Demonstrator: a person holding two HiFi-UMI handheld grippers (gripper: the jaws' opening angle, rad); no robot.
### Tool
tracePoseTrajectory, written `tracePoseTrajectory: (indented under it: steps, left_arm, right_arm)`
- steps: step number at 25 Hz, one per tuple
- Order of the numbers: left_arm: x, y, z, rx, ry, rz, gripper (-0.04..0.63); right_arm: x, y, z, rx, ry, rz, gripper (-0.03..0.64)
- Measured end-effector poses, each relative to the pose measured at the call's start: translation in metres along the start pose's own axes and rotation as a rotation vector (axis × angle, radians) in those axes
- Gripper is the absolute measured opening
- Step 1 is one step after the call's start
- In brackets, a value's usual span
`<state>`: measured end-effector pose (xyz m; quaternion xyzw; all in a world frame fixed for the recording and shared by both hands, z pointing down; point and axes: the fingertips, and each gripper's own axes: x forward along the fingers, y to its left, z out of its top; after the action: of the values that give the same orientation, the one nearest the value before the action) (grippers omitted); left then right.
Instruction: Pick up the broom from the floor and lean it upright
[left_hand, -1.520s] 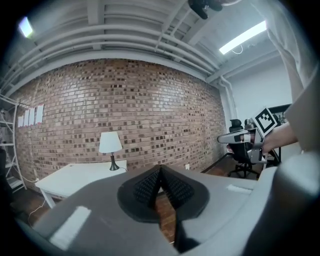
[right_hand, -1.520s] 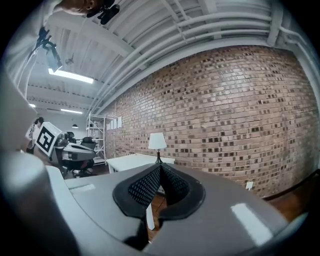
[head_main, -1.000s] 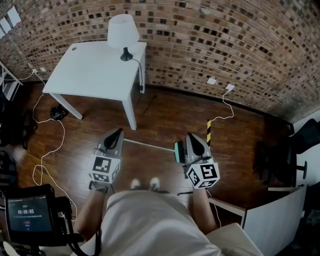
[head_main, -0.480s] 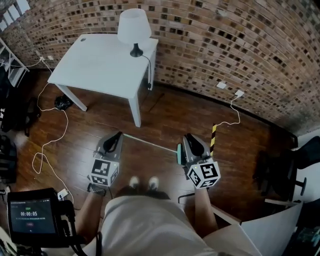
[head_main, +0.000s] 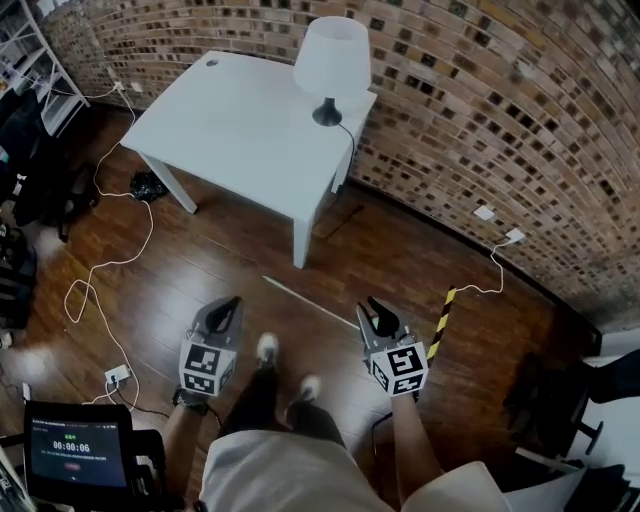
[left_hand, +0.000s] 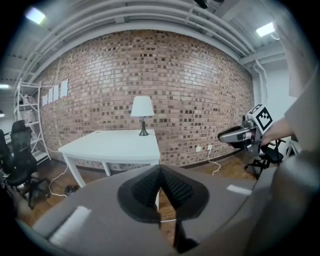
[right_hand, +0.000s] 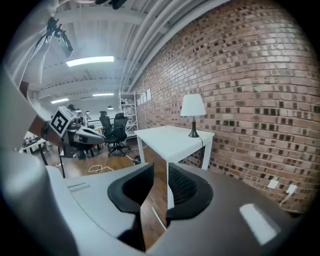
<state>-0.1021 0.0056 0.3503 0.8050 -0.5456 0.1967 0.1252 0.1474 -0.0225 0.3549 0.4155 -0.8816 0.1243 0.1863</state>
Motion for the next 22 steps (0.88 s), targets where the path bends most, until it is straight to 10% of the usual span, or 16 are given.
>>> tracePoseTrajectory:
  steps: [8,22]
  left_arm:
    - [0.06,0.091,-0.096,-0.067,0.083,0.058,0.002]
    - [0.182,0.16,-0.372,-0.115,0.245,0.062,0.002]
  right_arm:
    - [0.134,0.006,-0.081,-0.031,0.146,0.074,0.114]
    - [0.384,0.032,-0.373,-0.178,0.43,0.279,0.14]
